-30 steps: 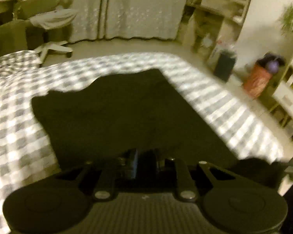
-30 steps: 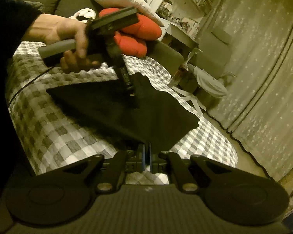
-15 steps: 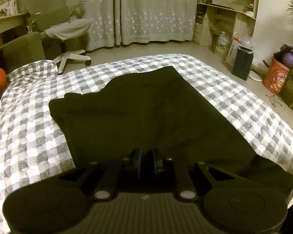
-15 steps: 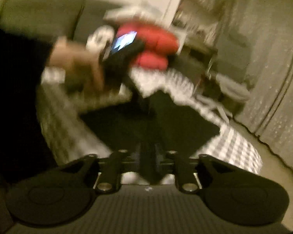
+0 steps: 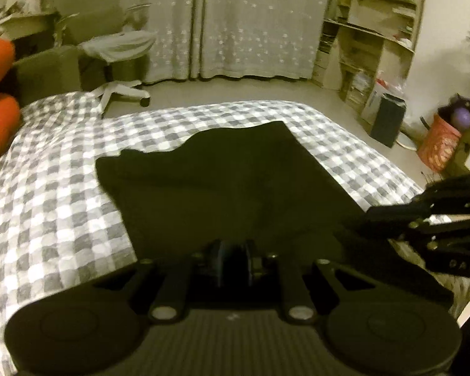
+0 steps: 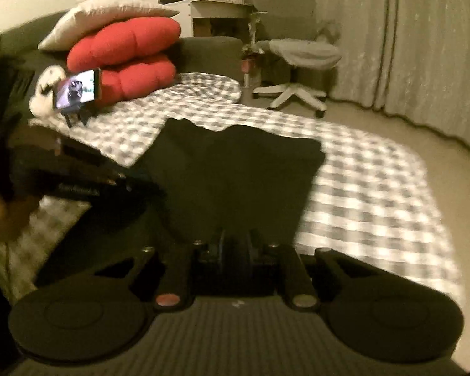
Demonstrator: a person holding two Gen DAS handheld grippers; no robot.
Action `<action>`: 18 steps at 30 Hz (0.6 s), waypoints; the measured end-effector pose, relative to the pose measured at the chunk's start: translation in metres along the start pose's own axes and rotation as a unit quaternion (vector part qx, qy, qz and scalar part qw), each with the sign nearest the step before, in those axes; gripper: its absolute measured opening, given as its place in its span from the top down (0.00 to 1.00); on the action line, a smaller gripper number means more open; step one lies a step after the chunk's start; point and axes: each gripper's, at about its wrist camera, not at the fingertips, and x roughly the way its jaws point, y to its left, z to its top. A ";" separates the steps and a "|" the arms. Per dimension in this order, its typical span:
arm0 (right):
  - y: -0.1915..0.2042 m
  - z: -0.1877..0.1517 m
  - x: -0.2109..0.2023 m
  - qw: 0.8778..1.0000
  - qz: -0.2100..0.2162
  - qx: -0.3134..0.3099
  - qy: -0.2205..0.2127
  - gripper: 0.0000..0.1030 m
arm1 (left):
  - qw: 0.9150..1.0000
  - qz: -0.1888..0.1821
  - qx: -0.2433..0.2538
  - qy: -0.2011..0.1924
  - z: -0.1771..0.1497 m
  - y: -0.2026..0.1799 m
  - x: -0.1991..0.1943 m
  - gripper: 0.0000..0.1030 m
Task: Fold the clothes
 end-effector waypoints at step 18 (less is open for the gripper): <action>-0.025 0.008 0.031 0.996 -0.014 0.071 0.049 0.95 | 0.999 0.022 -0.040 0.012 -0.006 0.020 0.003 0.83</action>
